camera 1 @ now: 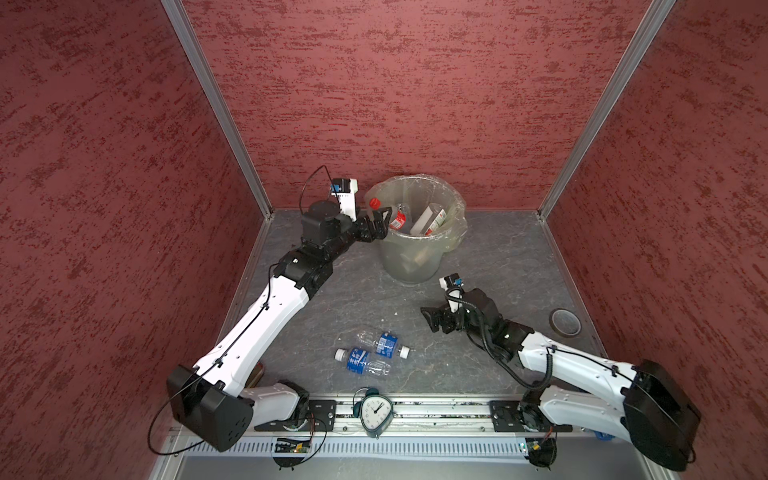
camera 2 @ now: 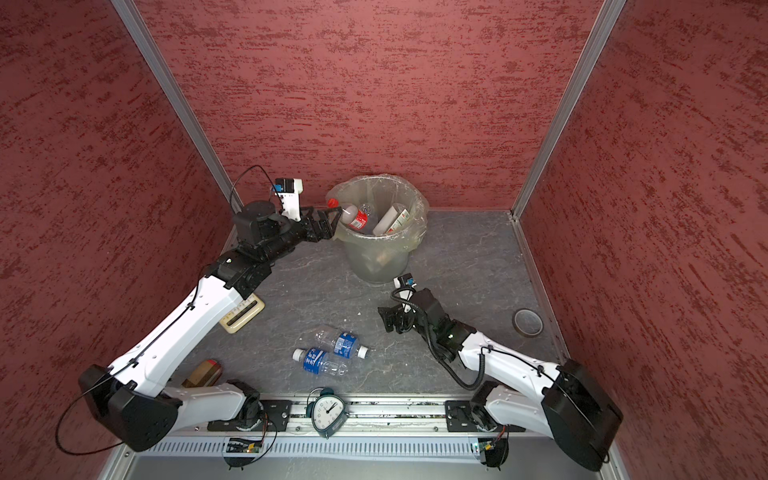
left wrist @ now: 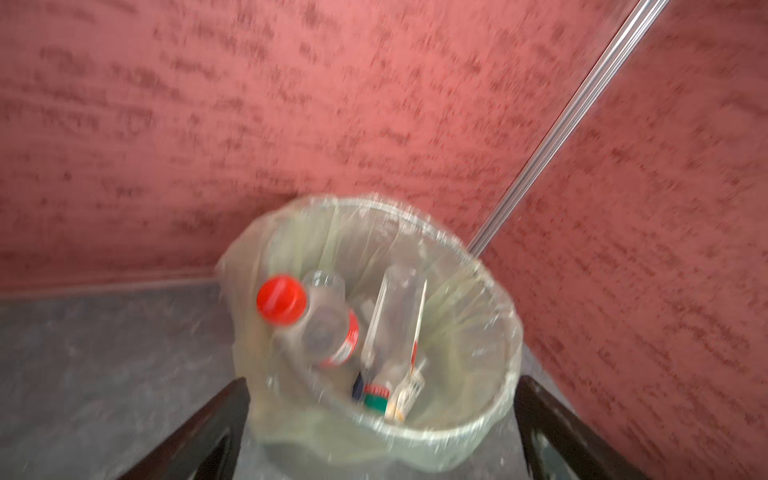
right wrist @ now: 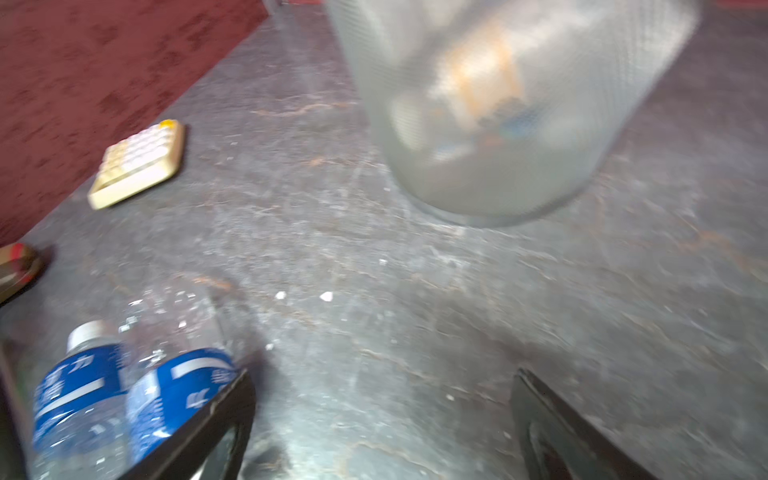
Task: Throw the plastic bottles in the bin
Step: 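Withdraw the left gripper from the bin while the right gripper reaches to the blue-label bottles, then lower the right gripper around the uncapped blue-label water bottle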
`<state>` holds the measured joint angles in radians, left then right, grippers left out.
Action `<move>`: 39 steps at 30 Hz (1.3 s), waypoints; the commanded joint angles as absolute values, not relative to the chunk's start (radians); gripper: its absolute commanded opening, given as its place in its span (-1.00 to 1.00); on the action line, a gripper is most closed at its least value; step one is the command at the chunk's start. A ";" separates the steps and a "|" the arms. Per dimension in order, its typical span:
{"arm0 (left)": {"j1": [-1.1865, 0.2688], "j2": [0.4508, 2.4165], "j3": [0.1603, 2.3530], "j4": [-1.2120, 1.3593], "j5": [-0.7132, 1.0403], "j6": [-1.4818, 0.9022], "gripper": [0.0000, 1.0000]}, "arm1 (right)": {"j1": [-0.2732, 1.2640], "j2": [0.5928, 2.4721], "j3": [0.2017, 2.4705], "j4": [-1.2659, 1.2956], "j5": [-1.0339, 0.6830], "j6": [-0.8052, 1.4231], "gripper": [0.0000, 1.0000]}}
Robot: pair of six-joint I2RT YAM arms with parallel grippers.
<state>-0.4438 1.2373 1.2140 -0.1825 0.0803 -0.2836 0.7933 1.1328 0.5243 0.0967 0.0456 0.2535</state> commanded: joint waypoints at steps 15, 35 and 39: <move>-0.410 0.894 0.609 -0.118 0.078 -0.386 0.99 | 1.083 1.292 0.746 -0.074 0.130 0.082 0.84; -0.279 0.898 0.368 0.017 0.204 -0.433 0.99 | 1.155 1.605 1.002 -0.211 0.096 -0.024 0.63; -0.241 0.927 0.350 0.061 0.244 -0.439 0.99 | 1.157 1.641 1.032 -0.242 0.090 -0.040 0.59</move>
